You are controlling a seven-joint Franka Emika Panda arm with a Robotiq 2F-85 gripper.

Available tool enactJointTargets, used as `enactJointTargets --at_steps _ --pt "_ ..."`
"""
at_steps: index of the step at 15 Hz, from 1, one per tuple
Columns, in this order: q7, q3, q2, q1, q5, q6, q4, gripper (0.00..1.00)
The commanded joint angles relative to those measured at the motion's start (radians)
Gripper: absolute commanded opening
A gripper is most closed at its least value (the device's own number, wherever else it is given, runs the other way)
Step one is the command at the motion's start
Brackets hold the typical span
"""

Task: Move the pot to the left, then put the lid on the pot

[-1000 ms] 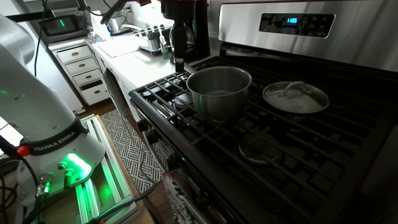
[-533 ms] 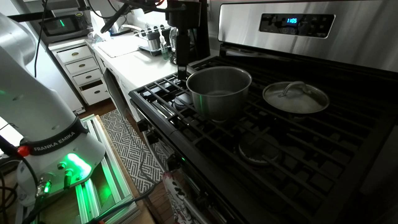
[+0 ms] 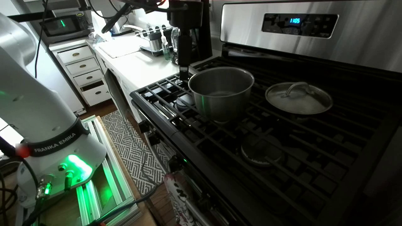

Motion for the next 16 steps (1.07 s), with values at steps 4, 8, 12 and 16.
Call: enactJointTargets --at_steps 4,8,12,16 --pt "0.03 -0.029 0.061 -0.012 0.041 -0.01 0.041 1.0" --pt "0.059 -0.063 0.093 -0.024 0.083 -0.006 0.05 1.0" --pt "0.065 -0.094 0.114 -0.041 0.107 -0.006 0.063 1.0" --pt "0.075 -0.125 0.161 -0.056 0.144 -0.011 0.088 1.0"
